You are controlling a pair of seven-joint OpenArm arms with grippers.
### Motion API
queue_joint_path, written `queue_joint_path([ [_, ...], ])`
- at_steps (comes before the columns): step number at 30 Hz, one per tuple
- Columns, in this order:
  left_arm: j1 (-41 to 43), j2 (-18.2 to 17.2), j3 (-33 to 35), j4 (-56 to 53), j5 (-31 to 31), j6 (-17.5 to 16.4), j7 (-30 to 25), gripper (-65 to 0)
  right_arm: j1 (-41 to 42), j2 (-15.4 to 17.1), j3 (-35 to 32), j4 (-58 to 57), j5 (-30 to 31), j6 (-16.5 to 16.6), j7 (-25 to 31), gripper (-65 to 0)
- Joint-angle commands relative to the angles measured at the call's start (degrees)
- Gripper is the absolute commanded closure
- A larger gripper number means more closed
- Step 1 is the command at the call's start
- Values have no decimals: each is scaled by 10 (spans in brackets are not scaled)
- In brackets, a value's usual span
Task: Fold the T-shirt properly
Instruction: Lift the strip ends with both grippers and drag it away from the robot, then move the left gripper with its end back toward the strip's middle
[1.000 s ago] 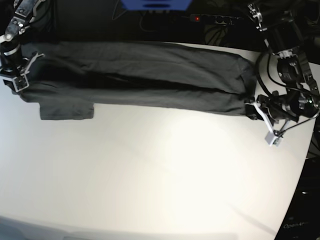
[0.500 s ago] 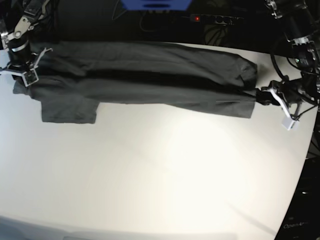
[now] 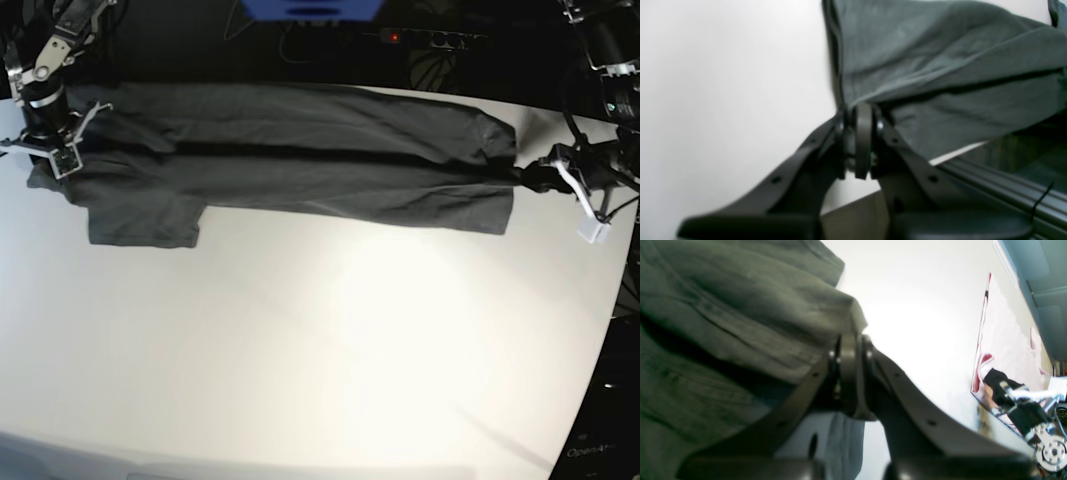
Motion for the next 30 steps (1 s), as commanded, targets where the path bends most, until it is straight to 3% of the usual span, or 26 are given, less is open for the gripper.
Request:
queue_joint_path([
  [1, 1, -20, -3, 7, -22, -1, -4, -40, 0, 5, 4, 9, 6, -7, 9, -3],
  [7, 22, -58, -4, 5, -70, -1, -4, -40, -3, 5, 5, 9, 5, -7, 9, -3],
  [16, 30, -57, 21, 5, -64, -1, -4, -39, -11, 4, 6, 9, 1, -7, 9, -3],
  [20, 29, -57, 47, 5, -24, -1, -4, -39, -13, 4, 6, 10, -31, -7, 9, -3],
  [23, 25, -46, 56, 5, 19, -1, -4, -39, -11, -18, 22, 10, -53, -7, 12, -3],
  [30, 24, -30, 56, 5, 75, -1, -4, -39, -11, -23, 24, 10, -58, -7, 12, -3],
])
